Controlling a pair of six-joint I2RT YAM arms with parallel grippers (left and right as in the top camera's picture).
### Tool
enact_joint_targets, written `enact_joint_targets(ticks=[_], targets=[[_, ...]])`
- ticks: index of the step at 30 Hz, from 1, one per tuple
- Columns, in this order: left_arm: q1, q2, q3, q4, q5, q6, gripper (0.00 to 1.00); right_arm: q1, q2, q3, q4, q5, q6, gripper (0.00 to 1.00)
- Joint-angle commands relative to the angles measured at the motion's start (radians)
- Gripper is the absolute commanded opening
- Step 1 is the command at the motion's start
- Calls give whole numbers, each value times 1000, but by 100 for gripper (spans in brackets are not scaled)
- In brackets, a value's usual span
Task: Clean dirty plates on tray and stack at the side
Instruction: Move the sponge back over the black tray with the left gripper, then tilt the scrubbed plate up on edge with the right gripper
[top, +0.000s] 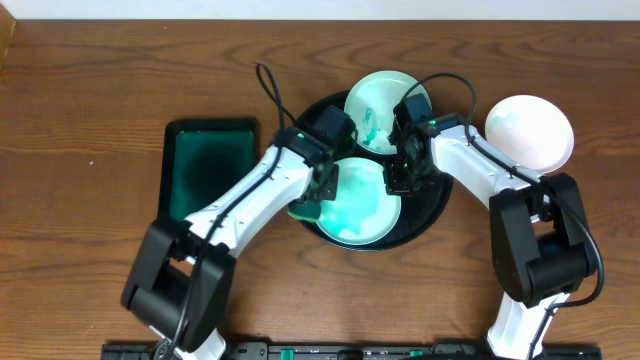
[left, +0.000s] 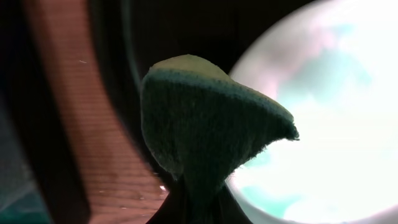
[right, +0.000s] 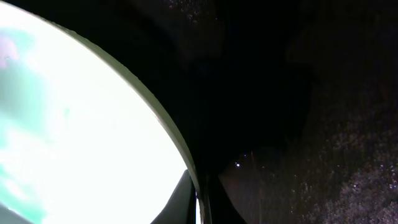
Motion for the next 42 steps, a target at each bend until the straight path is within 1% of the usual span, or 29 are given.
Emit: enact_joint_targets(ticks=[1,5,11,13,19,27,32,42], targets=[[70,-50,-5,-22,-47,-29,7,2,5,-1,1,28,0,1],[169,-49,-6,-66,-47,-35,7,2,-58,15,-11,28,-29,1],[342,-49,-6,-127,-35,-35,7,2,-209,20,-13,34,-52,1],[418,-49,-6,-155,-12,-35,7,2,-278,20,-15,71,-70,1],[517,-49,-6,-166,87,-33,7,3,-382,20,-26,218,-105,1],[538,-49,-6,-166,97,-8,7,34,-474,20,-24,402,-167,1],[538,-49,-6,-166,97,-7,7,110,-492,21,-6,573,-244,1],[538,-49,-6,-166,97,-4,7,239,-492,21,18,829,-263,1]])
